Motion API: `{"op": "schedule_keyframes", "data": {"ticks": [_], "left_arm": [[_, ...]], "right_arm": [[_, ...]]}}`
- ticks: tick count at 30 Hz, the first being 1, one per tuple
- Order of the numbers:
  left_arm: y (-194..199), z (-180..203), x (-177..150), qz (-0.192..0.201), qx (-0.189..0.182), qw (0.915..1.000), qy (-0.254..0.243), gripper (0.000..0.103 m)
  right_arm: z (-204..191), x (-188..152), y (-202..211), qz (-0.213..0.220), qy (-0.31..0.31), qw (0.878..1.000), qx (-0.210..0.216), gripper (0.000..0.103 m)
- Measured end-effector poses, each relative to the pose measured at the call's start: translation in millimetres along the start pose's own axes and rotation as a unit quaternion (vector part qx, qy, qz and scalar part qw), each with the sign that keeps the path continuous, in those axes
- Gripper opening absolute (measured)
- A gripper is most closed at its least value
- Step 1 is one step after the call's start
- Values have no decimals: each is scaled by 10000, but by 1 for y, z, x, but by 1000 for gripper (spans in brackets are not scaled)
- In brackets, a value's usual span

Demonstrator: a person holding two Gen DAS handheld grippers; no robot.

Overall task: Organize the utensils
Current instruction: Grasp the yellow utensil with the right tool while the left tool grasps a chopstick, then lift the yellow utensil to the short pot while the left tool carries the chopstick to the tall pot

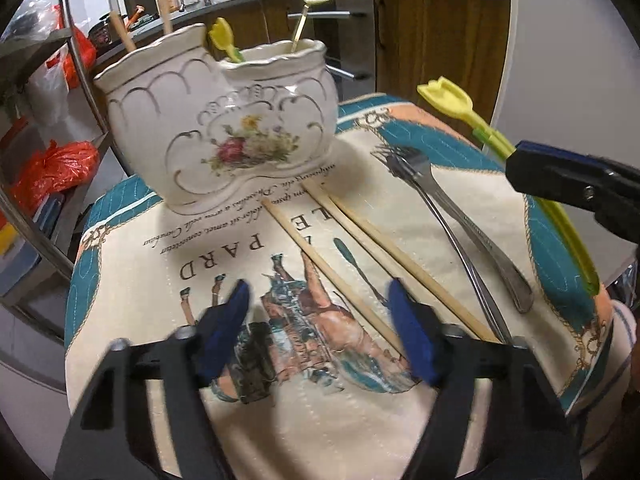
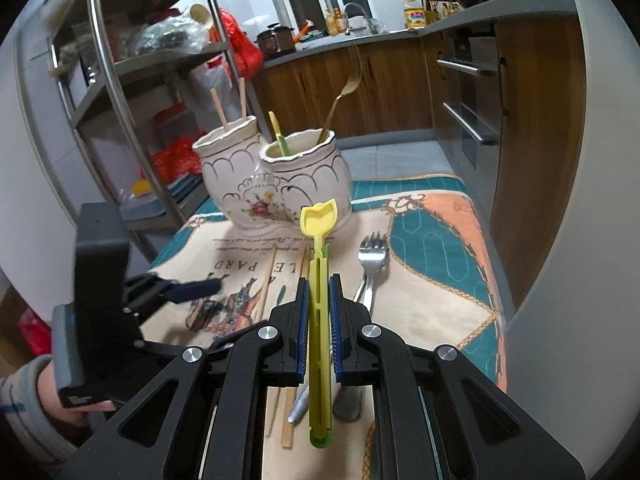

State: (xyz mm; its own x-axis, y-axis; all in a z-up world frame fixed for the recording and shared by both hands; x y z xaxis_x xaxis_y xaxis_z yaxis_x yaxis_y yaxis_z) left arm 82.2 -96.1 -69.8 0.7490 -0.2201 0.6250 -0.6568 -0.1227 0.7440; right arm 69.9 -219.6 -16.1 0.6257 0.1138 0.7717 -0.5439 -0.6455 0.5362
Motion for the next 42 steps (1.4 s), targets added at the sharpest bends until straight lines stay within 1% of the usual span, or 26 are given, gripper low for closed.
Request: {"op": "schedule_keyframes", "data": {"ticks": [2,3,4,5,9,11,15,17,19,21,23,24,25,28,30,31,32,33,34,36,38,42], "left_arm": [[-1,3,0,-21,-104,9999,2,40],[0,2,1,-50,-191,9998,30,34],[0,1,1,-96,-322,9994,76,20],[-1,0,1,-137,-372,9992,94,14],[-1,-9,-1,-262,-531,9982,98,11],[1,-16,-4,-339,-633,9974,68,7],[8,-29,-15,-437,-693,9966,-117,6],[13,-36,-19,-430,-719,9964,-104,6],[17,-39,-21,-315,-749,9967,-72,7],[17,-38,-21,-260,-627,9976,-105,16],[15,-36,-21,-183,-612,9979,-59,41],[15,-36,-20,-143,-627,9979,-12,46],[15,-34,-18,-111,-638,9979,17,48],[11,-30,-16,-63,-629,9980,9,48],[8,-27,-16,-55,-626,9980,-14,44],[9,-26,-16,-2,-639,9979,-51,27],[9,-26,-16,7,-650,9979,-78,17],[9,-27,-16,27,-642,9979,-86,12],[9,-28,-16,9,-686,9976,-73,5],[9,-32,-15,-6,-785,9969,-32,5],[11,-35,-16,60,-861,9963,-49,5],[29,-43,-18,393,-1038,9937,-142,5]], "right_arm": [[0,-2,1,-4,10,10000,22,11],[0,-3,1,-5,4,10000,34,11],[1,-3,1,-5,-8,10000,50,11],[1,-4,2,-2,-19,10000,61,11],[0,-5,2,4,-24,10000,90,11],[-1,-5,3,1,-20,10000,95,11],[-4,-5,4,12,16,9999,102,11],[-5,-5,5,14,32,9999,103,11],[-7,-6,3,2,50,9999,107,11],[-10,-6,0,-25,77,9999,101,11],[-13,-6,-1,-48,119,9999,94,11],[-14,-6,-1,-55,139,9998,90,11],[-15,-6,-1,-61,156,9998,84,11],[-15,-5,-2,-76,171,9998,61,11],[-15,-5,-2,-82,170,9998,51,11],[-15,-5,-3,-88,167,9998,46,11],[-15,-5,-4,-95,164,9998,42,11],[-15,-5,-4,-103,166,9998,40,11],[-15,-6,-5,-111,169,9998,41,11],[-16,-5,-7,-131,190,9997,50,11],[-17,-5,-7,-118,211,9997,68,11],[-18,0,-3,24,220,9997,139,11]]}}
Point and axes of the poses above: each gripper's, at about its wrist camera, not at the fingertips, and y roughly against the way its jaws point, z to its right, x to its top, the point moved 5 cm from there along -y, roughly the way its jaws point, and after that the axes turned 9 degrees about x, right-handed, at the moved point
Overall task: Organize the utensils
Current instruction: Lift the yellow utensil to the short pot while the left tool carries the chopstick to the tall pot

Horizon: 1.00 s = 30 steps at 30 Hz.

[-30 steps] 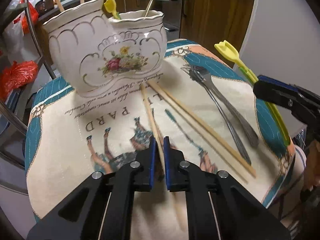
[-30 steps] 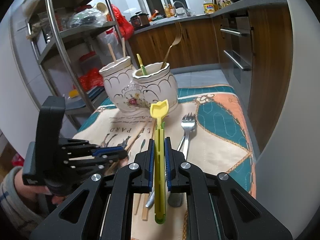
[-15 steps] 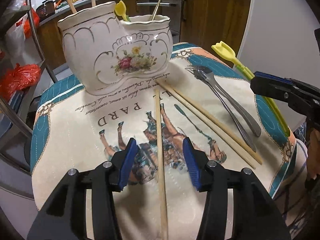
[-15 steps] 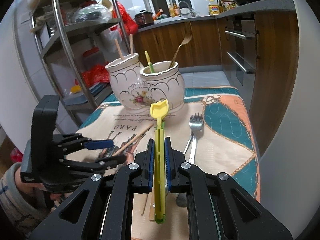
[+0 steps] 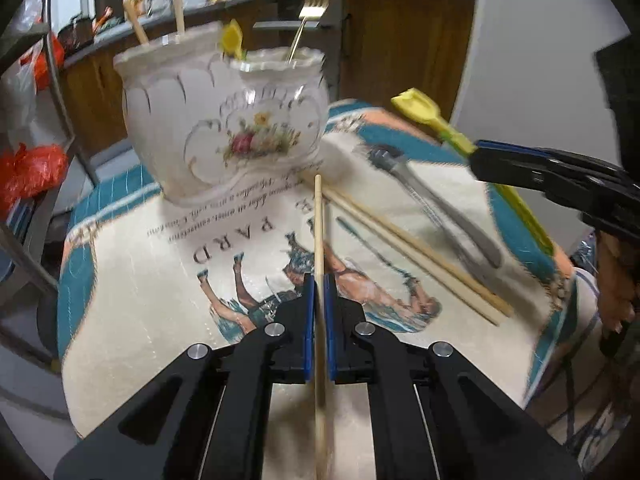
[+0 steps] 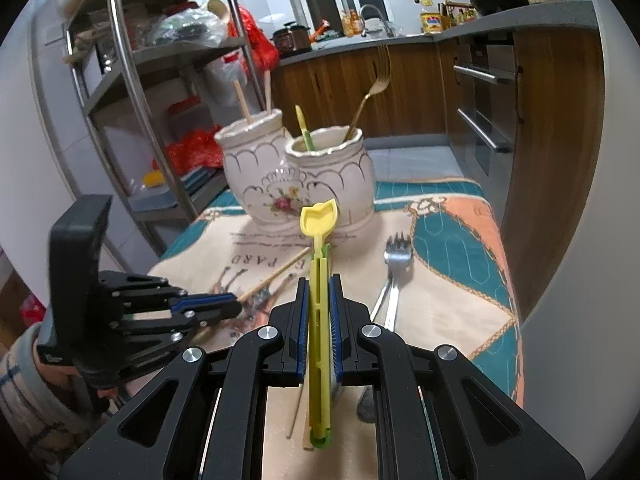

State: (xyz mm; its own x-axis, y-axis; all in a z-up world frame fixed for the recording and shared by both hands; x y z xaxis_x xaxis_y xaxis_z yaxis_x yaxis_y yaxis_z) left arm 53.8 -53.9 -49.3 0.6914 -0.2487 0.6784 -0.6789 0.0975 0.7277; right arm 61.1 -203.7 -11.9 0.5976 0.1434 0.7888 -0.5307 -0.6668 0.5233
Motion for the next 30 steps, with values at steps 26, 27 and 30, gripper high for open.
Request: {"op": "schedule_keyframes", "data": {"ticks": [26,27,30], "left_arm": [[59,-119,142,2492,-556,9566,1406,5],[56,-123,147,2533,-575,9543,1479,5],[41,-134,162,2595,-624,9480,1732,5]], "right_arm": [[17,134,-43,1281,-61,9912,315,11],[19,140,-48,1307,-123,9906,374,11],[22,151,-64,1330,-227,9899,440,11]]}}
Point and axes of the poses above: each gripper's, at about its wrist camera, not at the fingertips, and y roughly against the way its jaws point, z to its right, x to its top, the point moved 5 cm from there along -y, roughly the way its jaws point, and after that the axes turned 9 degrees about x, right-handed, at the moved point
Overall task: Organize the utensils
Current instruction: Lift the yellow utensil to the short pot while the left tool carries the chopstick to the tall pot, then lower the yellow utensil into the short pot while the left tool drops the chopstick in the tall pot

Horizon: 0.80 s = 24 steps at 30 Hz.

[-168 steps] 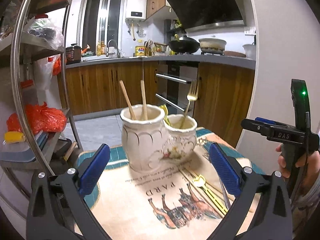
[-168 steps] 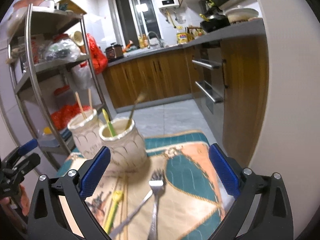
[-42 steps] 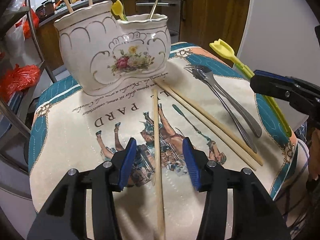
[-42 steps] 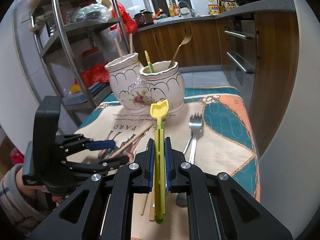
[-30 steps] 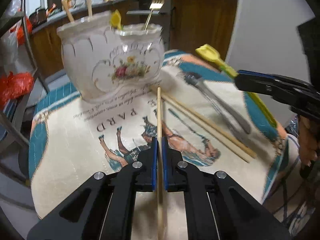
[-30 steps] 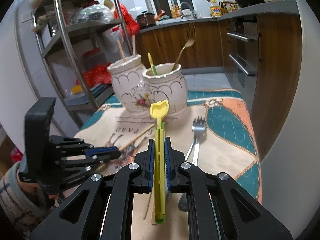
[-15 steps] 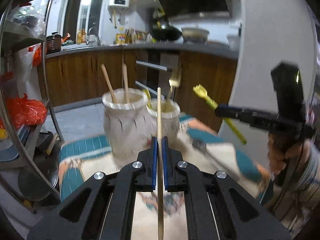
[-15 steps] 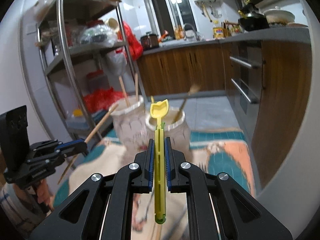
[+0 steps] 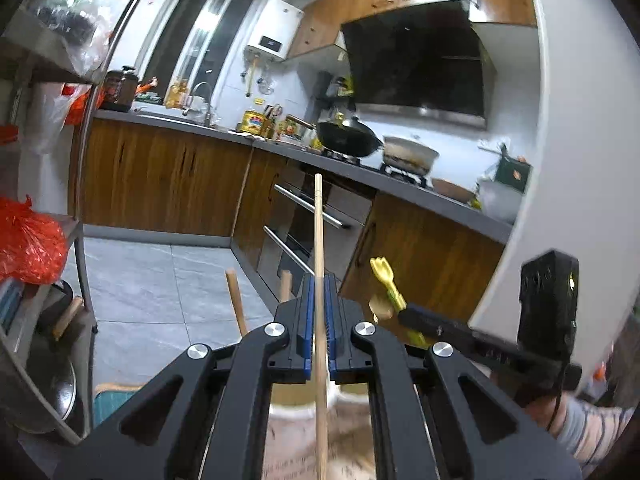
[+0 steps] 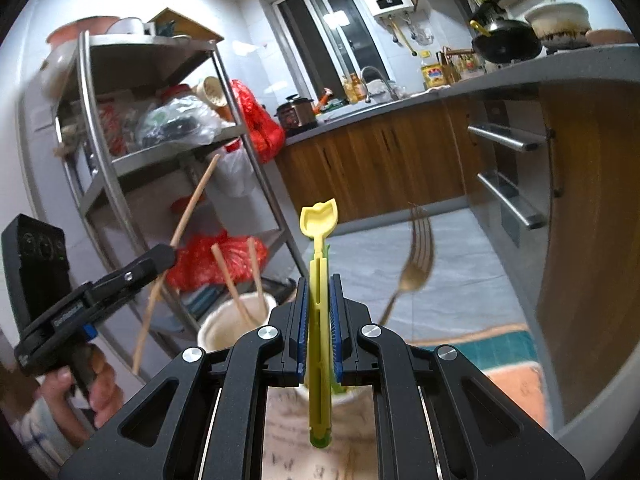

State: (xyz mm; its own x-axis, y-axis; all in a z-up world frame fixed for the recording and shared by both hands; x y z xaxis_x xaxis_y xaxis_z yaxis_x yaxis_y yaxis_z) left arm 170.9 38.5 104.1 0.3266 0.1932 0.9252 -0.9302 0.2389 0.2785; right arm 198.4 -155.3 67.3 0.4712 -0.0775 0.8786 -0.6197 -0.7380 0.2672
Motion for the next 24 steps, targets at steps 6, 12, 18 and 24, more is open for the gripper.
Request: {"op": "schedule_keyframes", "data": {"ticks": [6,12,18,24], "left_arm": [[-29,3,4,307,275,9991,-25,5],[-41,7,-5,702,825,9936,-310,5],[-45,7,-10,872,1063,9895,-447,5],[-38,9,-21,760,1049,9894,-656,5]], "right_arm": [[-4,2,-28,155,125,9998,50,11],[3,-4,-42,275,108,9995,-85,11],[0,-7,-53,334,420,9981,-287,11],[1,-18,-58,200,618,9970,-426,11]]}}
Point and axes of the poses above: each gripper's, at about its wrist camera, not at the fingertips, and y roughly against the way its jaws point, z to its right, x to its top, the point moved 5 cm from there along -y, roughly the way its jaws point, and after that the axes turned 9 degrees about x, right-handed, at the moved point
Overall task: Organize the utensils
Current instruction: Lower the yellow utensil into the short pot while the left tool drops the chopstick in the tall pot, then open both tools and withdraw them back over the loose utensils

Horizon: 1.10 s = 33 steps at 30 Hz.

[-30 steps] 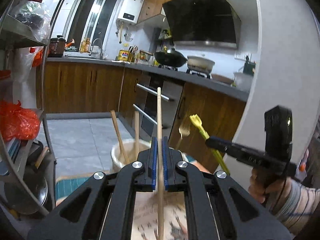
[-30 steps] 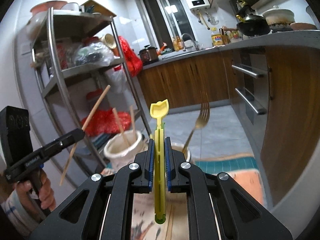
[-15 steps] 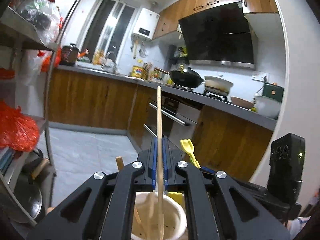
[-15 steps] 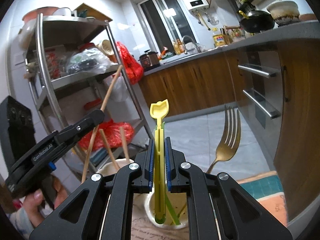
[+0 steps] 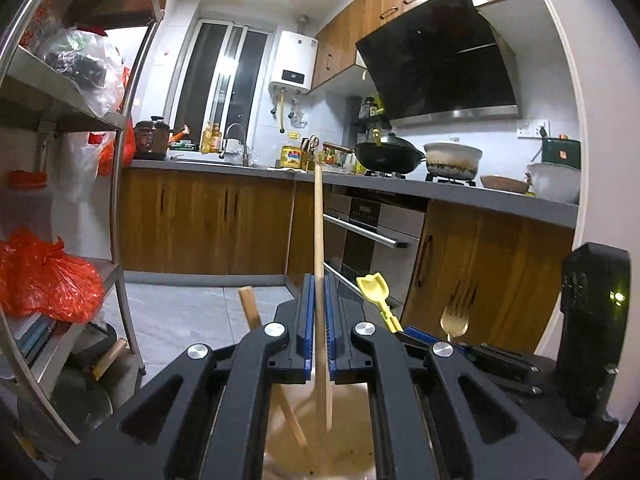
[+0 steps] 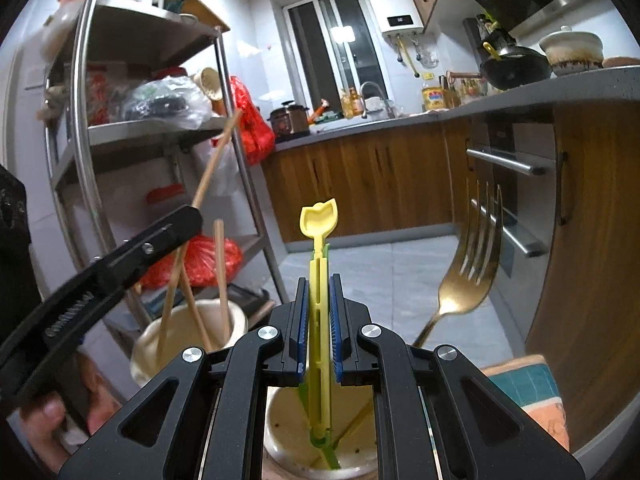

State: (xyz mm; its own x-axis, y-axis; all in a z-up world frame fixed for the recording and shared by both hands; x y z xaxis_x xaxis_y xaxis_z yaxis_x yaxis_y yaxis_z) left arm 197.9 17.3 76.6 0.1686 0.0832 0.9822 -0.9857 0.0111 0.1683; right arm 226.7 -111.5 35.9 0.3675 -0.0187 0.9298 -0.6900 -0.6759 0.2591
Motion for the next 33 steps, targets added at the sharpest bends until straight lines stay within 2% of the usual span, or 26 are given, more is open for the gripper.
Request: {"op": "schedule_keyframes", "data": {"ticks": [3,12,18,21,22,23,26,27,28,30,32,33], "left_arm": [[13,0,-4,-51,-7,9999,-140,5],[23,-16,-26,-728,79,9973,-69,5],[28,-21,-31,-828,237,9961,-169,6],[29,-21,-29,-871,319,9955,-210,11],[31,-22,-27,-848,355,9955,-226,20],[33,-23,-26,-826,359,9957,-217,32],[44,-25,-20,-738,373,9965,-148,51],[46,-26,-20,-737,374,9965,-145,54],[50,-26,-18,-751,399,9963,-148,58],[55,-26,-17,-770,407,9961,-129,71],[64,-27,-16,-753,402,9963,-69,87],[67,-27,-16,-752,415,9963,-60,90]], "right_arm": [[-1,-5,4,-114,103,9999,-50,11],[1,-21,17,-339,140,9992,-141,11],[0,-29,15,-557,109,9982,-192,11],[-1,-28,19,-558,68,9982,-201,29],[-1,-27,23,-517,47,9985,-195,34],[-2,-26,25,-500,40,9986,-195,35],[-5,-22,38,-432,78,9988,-227,43],[-6,-21,42,-411,84,9989,-224,51],[-7,-20,48,-379,83,9990,-224,63],[-10,-18,62,-256,77,9994,-224,79],[-13,-17,78,-141,116,9995,-243,87],[-14,-18,83,-121,144,9995,-262,91]]}}
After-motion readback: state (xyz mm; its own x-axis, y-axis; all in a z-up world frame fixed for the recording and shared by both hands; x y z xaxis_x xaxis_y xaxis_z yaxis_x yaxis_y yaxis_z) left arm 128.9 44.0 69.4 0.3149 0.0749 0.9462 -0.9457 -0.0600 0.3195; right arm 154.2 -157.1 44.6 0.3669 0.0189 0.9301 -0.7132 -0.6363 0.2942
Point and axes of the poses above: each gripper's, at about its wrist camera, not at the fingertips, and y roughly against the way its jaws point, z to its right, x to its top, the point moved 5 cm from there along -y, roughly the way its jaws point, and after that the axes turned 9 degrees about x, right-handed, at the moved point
